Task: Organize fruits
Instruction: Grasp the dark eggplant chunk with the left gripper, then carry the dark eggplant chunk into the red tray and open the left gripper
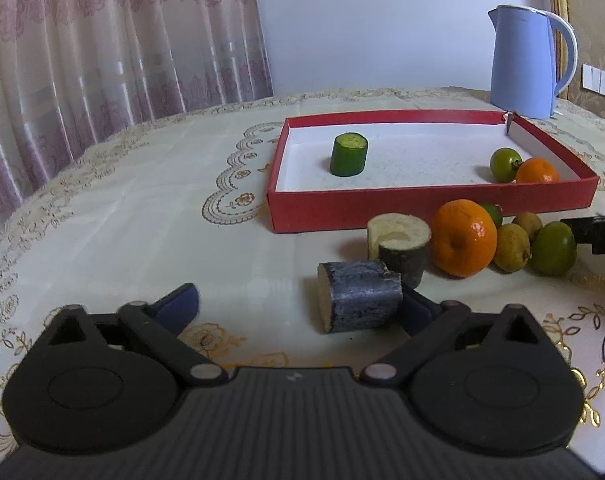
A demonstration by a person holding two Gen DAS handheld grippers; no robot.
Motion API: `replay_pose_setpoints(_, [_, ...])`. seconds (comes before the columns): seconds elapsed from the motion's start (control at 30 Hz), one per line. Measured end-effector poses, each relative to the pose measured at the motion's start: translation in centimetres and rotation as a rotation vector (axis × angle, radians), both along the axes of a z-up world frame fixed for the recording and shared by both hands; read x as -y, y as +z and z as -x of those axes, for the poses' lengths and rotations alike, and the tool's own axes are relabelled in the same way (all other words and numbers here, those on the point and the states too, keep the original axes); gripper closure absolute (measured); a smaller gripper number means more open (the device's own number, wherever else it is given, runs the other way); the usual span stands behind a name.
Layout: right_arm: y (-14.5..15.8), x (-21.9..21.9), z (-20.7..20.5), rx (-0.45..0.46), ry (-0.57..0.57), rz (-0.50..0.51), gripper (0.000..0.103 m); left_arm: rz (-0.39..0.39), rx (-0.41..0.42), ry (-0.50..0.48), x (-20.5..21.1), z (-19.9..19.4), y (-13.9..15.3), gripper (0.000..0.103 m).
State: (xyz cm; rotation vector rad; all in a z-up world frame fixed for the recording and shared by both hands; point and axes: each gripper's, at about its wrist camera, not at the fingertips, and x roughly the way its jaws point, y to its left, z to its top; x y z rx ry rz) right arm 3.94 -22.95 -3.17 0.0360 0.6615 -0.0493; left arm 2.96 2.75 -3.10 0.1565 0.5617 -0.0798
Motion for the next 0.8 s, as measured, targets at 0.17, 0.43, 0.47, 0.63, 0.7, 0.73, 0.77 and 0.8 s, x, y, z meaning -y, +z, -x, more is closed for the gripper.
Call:
replay_pose_setpoints(0.17, [0.0, 0.0, 0.0, -0.001, 0.001, 0.001, 0.013, -0.02, 0.018, -0.018, 0.5, 0.3, 0.0, 0.013])
replay_pose_setpoints(0.43, [0.0, 0.0, 0.0, -0.001, 0.001, 0.001, 0.013, -0.019, 0.036, -0.059, 0.7, 0.9, 0.0, 0.036])
replay_pose_setpoints(0.47, [0.0, -0.1, 0.0, -0.001, 0.001, 0.001, 0.012, -0.022, 0.039, -0.063, 0.8, 1.0, 0.0, 0.041])
replay_pose_setpoints(0.63, [0.0, -0.1, 0.0, -0.001, 0.001, 0.001, 0.012, -0.02, 0.041, -0.1, 1.0, 1.3, 0.0, 0.07])
replay_pose_setpoints(0.7, [0.0, -0.1, 0.0, -0.001, 0.001, 0.001, 0.012, -0.011, 0.04, -0.1, 1.0, 1.4, 0.0, 0.073])
replay_pose_setpoints(0.73, [0.0, -0.1, 0.0, -0.001, 0.001, 0.001, 0.012, -0.013, 0.045, -0.101, 0.9, 1.5, -0.1, 0.073])
replay_pose_setpoints(0.77, [0.0, -0.1, 0.0, -0.001, 0.001, 0.001, 0.011, -0.012, 0.049, -0.102, 0.9, 1.6, -0.1, 0.073])
replay_pose_setpoints(0.8, [0.0, -0.1, 0.0, -0.001, 0.001, 0.001, 0.011, -0.007, 0.051, -0.101, 0.8, 1.7, -0.1, 0.073])
